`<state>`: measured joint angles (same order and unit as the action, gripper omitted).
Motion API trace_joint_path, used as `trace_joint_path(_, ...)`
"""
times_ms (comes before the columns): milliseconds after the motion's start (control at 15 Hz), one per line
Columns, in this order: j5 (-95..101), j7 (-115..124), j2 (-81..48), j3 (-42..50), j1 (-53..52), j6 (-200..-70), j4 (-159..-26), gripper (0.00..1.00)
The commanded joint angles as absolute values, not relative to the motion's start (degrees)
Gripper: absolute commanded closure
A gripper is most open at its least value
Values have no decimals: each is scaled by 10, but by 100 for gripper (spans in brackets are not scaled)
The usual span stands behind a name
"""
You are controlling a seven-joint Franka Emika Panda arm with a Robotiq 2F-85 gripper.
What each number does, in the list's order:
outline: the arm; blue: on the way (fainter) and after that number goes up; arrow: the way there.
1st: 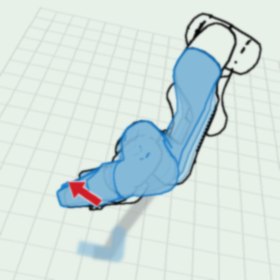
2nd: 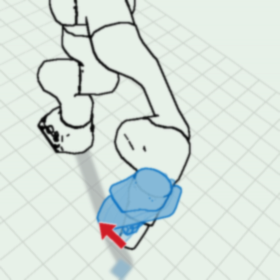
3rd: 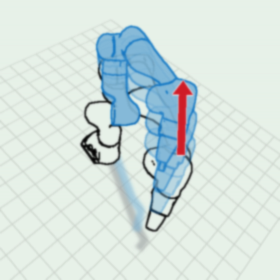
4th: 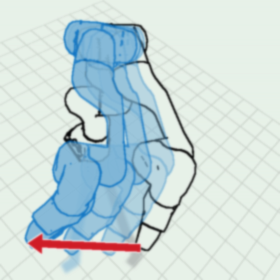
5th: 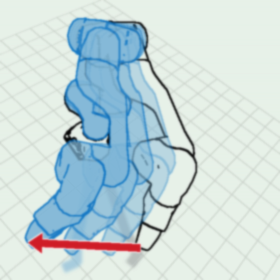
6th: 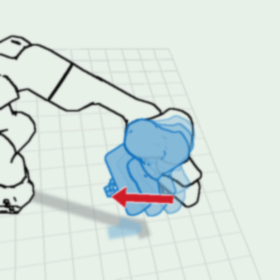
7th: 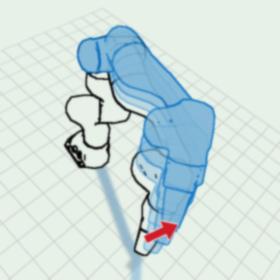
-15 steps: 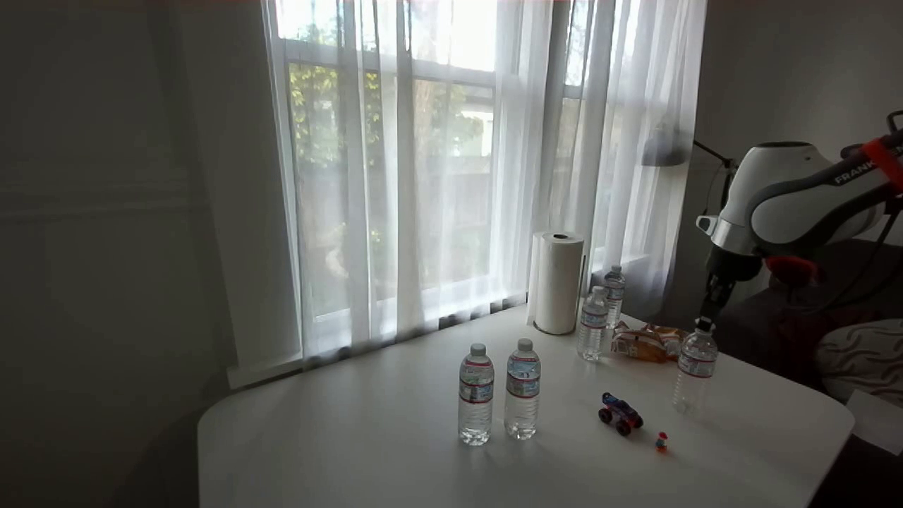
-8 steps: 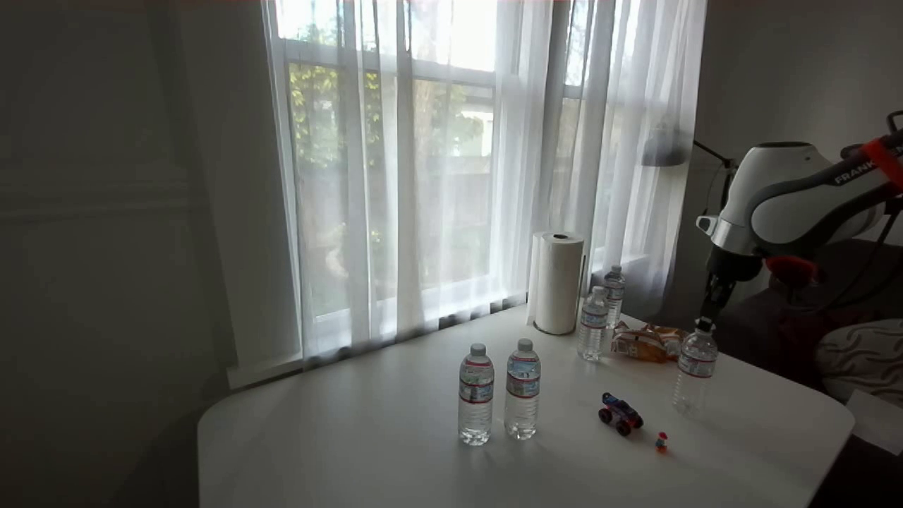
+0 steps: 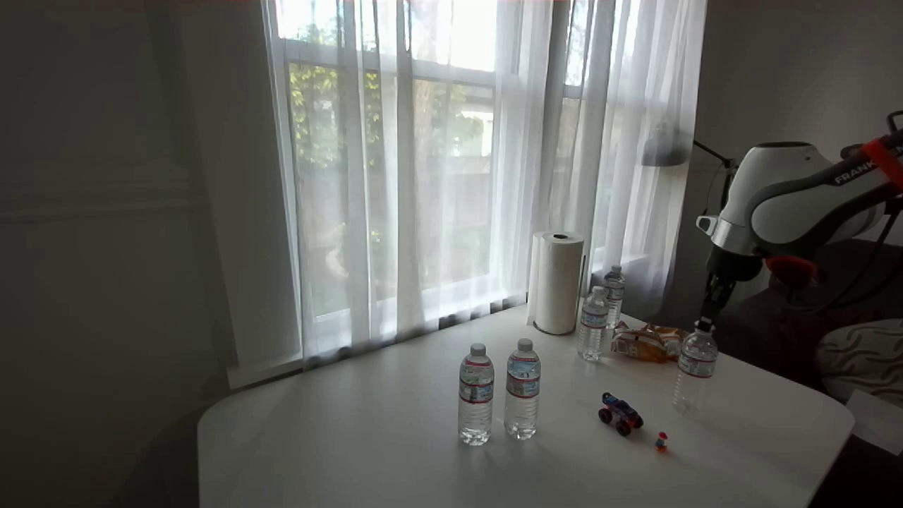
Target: Pick up the white cap on the right and put it on the open water bottle
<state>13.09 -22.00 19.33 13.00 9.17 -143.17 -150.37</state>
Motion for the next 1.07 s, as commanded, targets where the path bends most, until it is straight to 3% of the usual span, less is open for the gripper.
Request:
trace_joint_path(0, 120, -236, 199, 135, 89, -1416, -1498, 66)
trace_joint_path(267, 120, -237, 199, 135, 89, -1416, -1497, 64)
trace_joint_path(533, 120, -237, 198, 136, 89, -1416, -1497, 39)
trace_joint_path(667, 120, -238, 198, 136, 89, -1416, -1496, 19)
trace_joint_path(867, 119, -239, 198, 136, 89, -1415, -1494, 13)
trace_joint_path(933, 120, -239, 198, 136, 89, -1415, -1494, 4)
trace_joint_path(1000, 119, -238, 199, 136, 89, -1414, -1493, 2)
